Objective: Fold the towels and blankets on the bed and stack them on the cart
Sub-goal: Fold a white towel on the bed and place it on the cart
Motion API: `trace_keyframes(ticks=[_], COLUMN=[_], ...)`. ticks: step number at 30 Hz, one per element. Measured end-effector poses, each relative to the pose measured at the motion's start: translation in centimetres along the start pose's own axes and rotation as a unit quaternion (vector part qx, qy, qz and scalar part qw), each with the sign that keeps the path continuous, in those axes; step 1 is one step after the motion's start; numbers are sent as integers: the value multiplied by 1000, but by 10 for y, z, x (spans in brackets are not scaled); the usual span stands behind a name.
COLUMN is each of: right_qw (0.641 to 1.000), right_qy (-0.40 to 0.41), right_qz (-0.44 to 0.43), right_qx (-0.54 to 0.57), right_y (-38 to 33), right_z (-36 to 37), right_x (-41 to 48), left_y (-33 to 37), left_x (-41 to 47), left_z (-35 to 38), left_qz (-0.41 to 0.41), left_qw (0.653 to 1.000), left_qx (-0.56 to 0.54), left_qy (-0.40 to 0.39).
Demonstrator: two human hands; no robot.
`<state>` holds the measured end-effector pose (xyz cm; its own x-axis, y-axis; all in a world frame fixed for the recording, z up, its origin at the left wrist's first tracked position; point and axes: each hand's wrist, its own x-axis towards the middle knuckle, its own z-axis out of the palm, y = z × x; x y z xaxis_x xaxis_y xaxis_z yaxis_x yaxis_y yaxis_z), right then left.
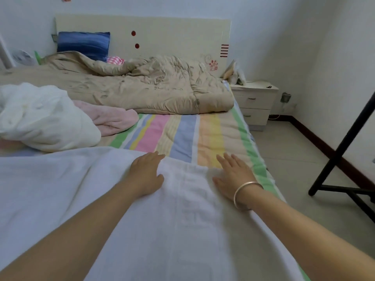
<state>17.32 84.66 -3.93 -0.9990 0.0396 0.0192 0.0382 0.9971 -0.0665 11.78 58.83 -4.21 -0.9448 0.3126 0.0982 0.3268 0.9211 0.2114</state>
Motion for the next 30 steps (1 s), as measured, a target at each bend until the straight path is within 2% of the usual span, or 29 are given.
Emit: trace_keyframes(ticks=[2, 4, 5, 7, 8, 9, 10, 12, 13, 14, 16, 17, 19, 21, 24, 30], right_qw=[998, 1000, 998, 966, 946, 937, 942, 933, 924, 919, 918, 933, 978, 993, 992, 983], right_qy=[-51, -4, 60, 190, 201, 153, 43, -196, -242, -252, -196, -142, -59, -73, -123, -43], right_qz=[24, 6, -32, -173, -245, -305, -322, -286, -265, -237, -151, -109, -70, -55, -23, 52], right_qx=[10, 18, 12, 41, 69, 77, 84, 98, 133, 189, 309, 312, 187, 73, 34, 174], right_y=[-4, -14, -19, -36, -45, -54, -62, -66, -64, -62, -57, -54, -47, -38, -32, -18], right_z=[-10, -23, -29, -34, -39, -43, -49, -60, -63, -64, -60, -56, -46, -35, -24, -32], right_x=[20, 21, 12, -20, -44, -69, -91, -113, -113, -108, -85, -71, -49, -35, -28, -16], left_y=[-2, -6, -7, -9, -10, -11, -11, -15, -17, -19, -25, -29, -35, -39, -43, -40], left_x=[13, 17, 17, 13, 12, 10, 9, 6, 4, 1, -5, -9, -16, -23, -31, -36], left_z=[-9, -14, -17, -24, -30, -36, -42, -50, -51, -51, -45, -40, -36, -40, -55, -78], left_qz=[6, 4, 8, 10, 11, 6, 1, -9, -12, -11, -6, -7, -15, -14, -17, -22], left_qw=[998, 997, 998, 998, 994, 986, 978, 975, 982, 990, 999, 997, 995, 995, 993, 991], left_qx=[23, 1, -20, -53, -68, -88, -109, -140, -139, -116, -35, -6, -3, -17, -34, -79], left_qy=[-66, -75, -57, 28, 89, 143, 179, 171, 130, 74, -33, -70, -102, -100, -113, -108])
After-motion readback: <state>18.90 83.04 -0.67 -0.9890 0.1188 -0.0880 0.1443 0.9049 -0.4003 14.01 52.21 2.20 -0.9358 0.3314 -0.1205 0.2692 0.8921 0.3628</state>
